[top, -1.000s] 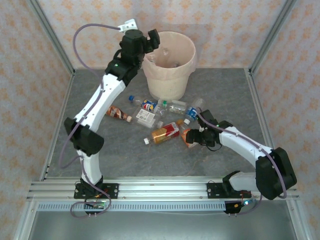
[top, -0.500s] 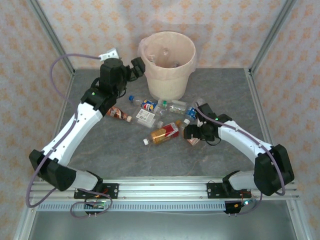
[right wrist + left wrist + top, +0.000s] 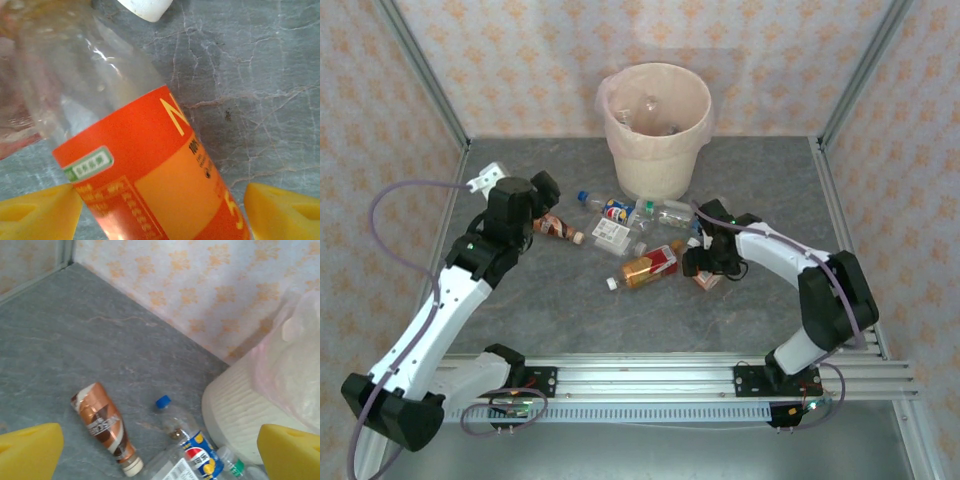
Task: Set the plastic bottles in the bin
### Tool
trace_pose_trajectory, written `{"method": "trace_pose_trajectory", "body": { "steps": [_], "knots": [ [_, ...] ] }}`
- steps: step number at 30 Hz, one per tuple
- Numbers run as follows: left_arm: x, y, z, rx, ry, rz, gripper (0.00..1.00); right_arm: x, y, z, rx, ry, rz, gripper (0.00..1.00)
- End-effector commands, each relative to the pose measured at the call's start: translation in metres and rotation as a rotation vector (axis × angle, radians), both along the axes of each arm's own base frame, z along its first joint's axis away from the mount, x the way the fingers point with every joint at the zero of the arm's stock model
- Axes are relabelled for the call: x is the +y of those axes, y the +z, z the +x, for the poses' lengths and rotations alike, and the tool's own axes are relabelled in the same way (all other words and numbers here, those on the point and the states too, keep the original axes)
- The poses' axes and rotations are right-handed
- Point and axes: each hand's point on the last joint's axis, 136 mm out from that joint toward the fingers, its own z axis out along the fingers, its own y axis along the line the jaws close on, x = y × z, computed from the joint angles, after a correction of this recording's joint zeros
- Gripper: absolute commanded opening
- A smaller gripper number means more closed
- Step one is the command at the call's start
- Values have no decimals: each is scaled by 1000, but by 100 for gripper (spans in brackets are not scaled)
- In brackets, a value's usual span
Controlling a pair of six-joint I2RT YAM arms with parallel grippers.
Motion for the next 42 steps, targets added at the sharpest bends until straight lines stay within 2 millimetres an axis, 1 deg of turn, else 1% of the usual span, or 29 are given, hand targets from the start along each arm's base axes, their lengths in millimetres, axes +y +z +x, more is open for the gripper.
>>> {"method": "trace_pose_trajectory", "body": {
  "steps": [1,7,9,14,16,19,22,25,27,29,34,36,39,41,42],
  "knots": [
    [15,-15,-10,37,72,13,100,0,-11,2,4,-16,-40,82],
    [11,-34,-3,122,55,24,100,7,-26,9,-19,-23,-69,80],
    [9,-40,-1,140,53,21,100,4,-27,11,-28,-32,-89,79],
    [7,-51,5,171,52,23,100,-3,-20,11,-76,-46,-102,71],
    [6,-55,7,186,53,23,100,-5,-15,11,-99,-53,-96,64],
    [6,-59,12,197,56,16,100,-2,-5,11,-143,-51,-57,55],
    [6,-62,14,197,66,2,100,2,12,14,-209,-53,-5,51],
    [8,-64,15,201,86,-13,100,14,43,22,-305,-72,110,50],
    [10,-64,14,204,99,-18,100,27,75,33,-397,-102,228,50],
    [12,-64,13,202,110,-20,100,36,102,43,-490,-128,320,49],
    [18,-69,6,196,135,-25,100,50,160,65,-667,-162,490,47],
    [19,-70,4,189,132,-31,100,59,187,73,-742,-155,568,46],
    [15,-72,3,199,105,-32,100,70,223,88,-838,-126,628,46],
    [16,-74,0,215,107,-30,100,76,247,100,-891,-113,646,46],
    [18,-76,-3,225,115,-30,100,82,257,105,-909,-83,650,46]
  ]
}}
